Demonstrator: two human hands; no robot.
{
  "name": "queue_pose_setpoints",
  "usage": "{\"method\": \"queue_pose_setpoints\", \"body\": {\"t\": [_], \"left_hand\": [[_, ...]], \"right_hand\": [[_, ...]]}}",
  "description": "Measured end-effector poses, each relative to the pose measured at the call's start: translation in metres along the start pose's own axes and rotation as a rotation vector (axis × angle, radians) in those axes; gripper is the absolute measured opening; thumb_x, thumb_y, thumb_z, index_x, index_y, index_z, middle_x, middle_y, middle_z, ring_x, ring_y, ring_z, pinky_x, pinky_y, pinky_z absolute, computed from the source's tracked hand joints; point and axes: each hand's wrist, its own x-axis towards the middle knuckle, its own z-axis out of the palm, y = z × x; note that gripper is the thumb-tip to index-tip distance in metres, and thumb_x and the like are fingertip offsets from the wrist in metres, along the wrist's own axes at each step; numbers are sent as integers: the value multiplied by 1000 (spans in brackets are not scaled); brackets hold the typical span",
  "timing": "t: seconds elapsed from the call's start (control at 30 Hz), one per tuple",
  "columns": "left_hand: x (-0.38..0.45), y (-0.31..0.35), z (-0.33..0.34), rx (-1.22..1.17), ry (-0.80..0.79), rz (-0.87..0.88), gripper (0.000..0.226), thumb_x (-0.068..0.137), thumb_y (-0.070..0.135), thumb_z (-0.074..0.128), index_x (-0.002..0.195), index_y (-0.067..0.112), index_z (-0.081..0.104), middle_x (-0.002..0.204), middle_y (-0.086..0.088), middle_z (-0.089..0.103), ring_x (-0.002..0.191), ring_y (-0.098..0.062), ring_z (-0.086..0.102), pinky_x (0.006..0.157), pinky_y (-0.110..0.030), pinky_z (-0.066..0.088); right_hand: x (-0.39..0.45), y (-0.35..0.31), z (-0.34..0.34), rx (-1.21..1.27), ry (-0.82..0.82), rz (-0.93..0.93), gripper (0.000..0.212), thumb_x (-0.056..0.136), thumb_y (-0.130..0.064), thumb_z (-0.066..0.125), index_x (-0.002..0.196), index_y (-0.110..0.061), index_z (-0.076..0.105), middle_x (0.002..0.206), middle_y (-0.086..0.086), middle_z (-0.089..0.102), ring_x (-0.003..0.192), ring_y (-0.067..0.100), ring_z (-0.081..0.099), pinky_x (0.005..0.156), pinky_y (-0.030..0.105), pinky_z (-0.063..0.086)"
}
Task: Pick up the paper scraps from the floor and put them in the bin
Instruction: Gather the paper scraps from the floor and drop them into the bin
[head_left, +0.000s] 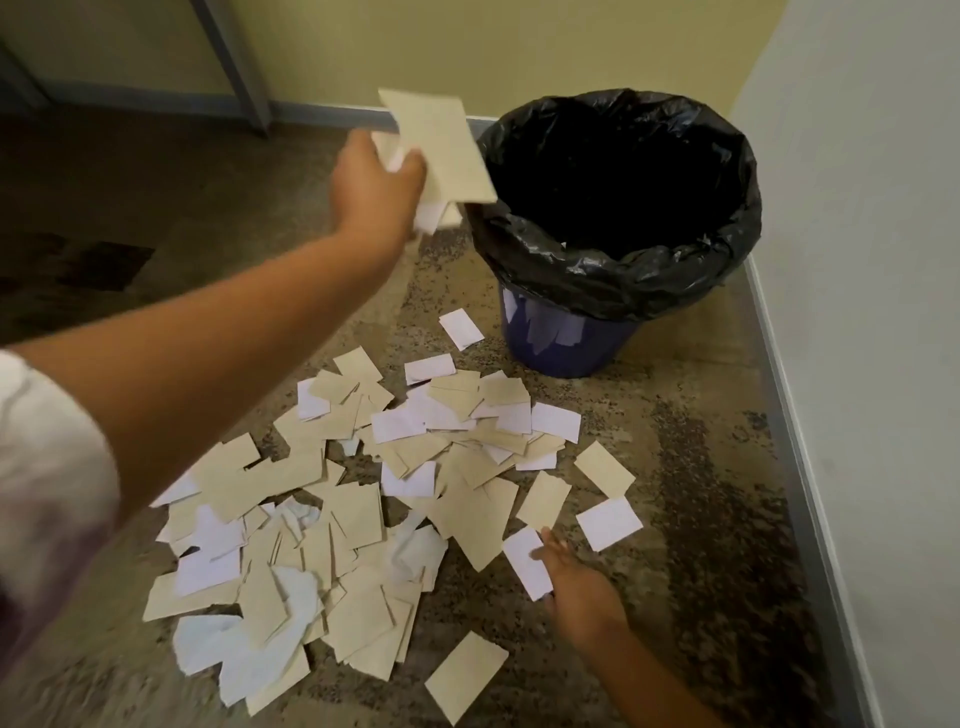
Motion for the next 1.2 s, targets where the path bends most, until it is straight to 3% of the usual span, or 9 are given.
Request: {"method": "queue_pose_setpoints", "body": {"t": [0.07,0.17,0.23,0.37,0.63,0.87,0.97,1.07,1.2], "left_hand": [[9,22,17,-177,9,-115,29,96,22,48,122,9,44,117,-7,56,92,-19,59,58,-30,57],[8,47,39,-426,-104,-311,18,97,21,47,110,9,42,99,-9,55,76,-20,59,39,-22,51],[4,53,48,-468,-278,-369,31,97,30,48,117,7,43,92,-11,58,69,-20,61,48,-28,58],[2,44,56,-388,-570,-374,74,93,57,34,148,9,19,133,-21,51,97,-33,64,71,-35,58],[-16,-17,16,-212,-291,-292,49,99,43,34,134,9,38,95,-5,61,68,-14,61,59,-27,54],[-61,-136,-47,25,-299,-534,12,99,22,43,100,11,43,98,-12,56,69,-19,57,62,-31,48],[-88,-193,-72,203,-220,-607,11,94,16,51,86,11,46,99,-20,55,88,-32,60,72,-36,51],[-130,-241,-89,466,-257,-656,26,90,21,59,107,3,52,108,-21,62,102,-36,61,85,-36,48],[-189,-278,-91,557,-329,-497,18,89,13,56,106,7,57,98,-11,66,87,-25,62,69,-25,44]], "right_hand": [[2,5,-2,16,14,3,60,95,-11,47,148,-23,22,160,-4,7,145,9,18,114,19,17],[3,11,-4,28,17,50,67,93,-9,51,150,-22,17,155,-9,28,130,9,45,108,17,27],[5,12,-6,20,0,79,72,92,-15,56,151,-22,14,152,-9,35,124,10,51,108,19,29],[6,9,-5,9,1,105,76,92,-18,56,151,-23,9,144,-8,45,118,11,56,106,23,34],[2,7,-5,-55,35,117,76,92,-1,46,152,-21,4,146,-13,41,114,13,58,98,26,42],[0,0,5,10,44,104,72,90,-12,56,150,-20,16,158,-9,20,140,11,32,100,24,41],[-1,-14,17,79,123,149,48,91,-25,55,135,-24,37,160,-5,11,147,14,14,102,27,42],[-2,-26,30,154,173,207,49,89,-40,57,132,-24,40,160,-3,11,148,16,4,106,28,39],[-1,-29,37,177,163,235,56,88,-41,60,134,-20,37,161,1,7,148,19,1,111,29,32]]}}
